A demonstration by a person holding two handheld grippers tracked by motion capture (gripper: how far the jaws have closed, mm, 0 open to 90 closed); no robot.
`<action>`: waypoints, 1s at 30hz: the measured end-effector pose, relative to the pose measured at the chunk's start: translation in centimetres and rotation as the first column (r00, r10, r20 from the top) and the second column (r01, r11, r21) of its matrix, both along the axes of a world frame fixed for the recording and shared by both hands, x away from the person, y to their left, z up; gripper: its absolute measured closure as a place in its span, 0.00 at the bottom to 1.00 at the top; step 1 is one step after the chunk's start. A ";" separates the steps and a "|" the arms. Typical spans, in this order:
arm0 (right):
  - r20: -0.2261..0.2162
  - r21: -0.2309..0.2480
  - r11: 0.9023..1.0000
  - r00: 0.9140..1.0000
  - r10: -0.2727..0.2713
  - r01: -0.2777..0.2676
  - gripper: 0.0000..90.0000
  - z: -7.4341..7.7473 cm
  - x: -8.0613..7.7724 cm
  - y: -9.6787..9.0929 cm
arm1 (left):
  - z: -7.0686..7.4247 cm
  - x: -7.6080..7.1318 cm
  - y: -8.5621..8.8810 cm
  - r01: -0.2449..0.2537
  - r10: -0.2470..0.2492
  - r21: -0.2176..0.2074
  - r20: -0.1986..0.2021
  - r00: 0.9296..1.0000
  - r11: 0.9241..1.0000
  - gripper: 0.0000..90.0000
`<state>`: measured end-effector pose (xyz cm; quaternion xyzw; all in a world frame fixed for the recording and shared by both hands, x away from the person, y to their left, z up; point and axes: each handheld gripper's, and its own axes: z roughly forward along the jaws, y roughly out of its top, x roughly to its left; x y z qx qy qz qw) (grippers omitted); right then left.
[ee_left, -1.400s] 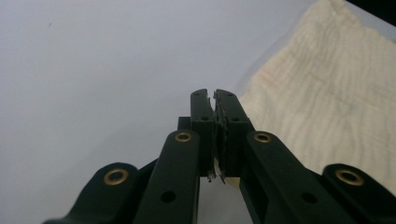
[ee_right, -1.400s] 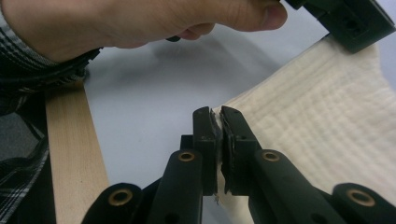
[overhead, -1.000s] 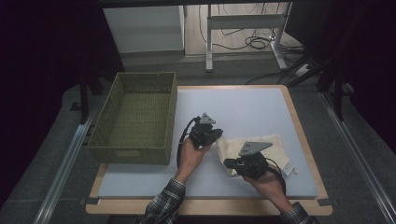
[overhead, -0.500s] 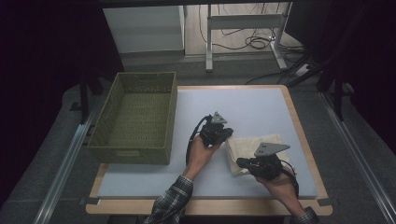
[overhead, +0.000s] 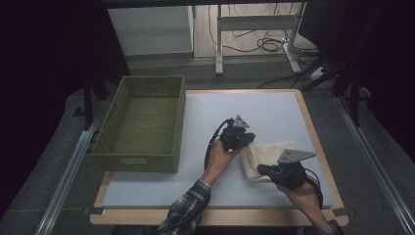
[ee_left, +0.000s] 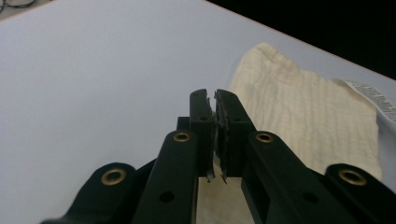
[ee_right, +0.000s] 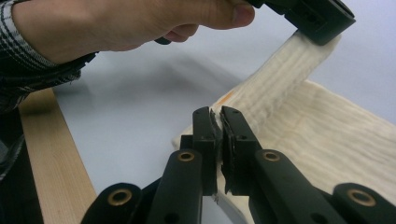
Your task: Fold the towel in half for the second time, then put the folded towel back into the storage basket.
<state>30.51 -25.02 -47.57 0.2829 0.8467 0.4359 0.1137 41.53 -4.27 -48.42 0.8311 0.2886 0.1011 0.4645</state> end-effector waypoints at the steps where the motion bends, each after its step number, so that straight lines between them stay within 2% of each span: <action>1: -0.001 0.004 1.000 1.000 -0.004 0.004 0.95 0.0 0.0 -0.1 | 0.0 0.0 -0.2 0.004 -0.004 0.001 0.000 1.000 1.000 0.95; 15: -0.001 0.028 0.998 0.998 -0.057 0.057 0.95 0.3 -0.1 -3.0 | 0.8 0.6 -3.0 0.045 -0.045 -0.005 0.025 0.999 0.999 0.96; 30: -0.019 0.023 0.991 0.991 -0.130 0.130 0.95 -0.1 0.1 -6.2 | 0.2 1.7 -6.3 0.093 -0.093 -0.006 0.025 0.995 0.996 0.95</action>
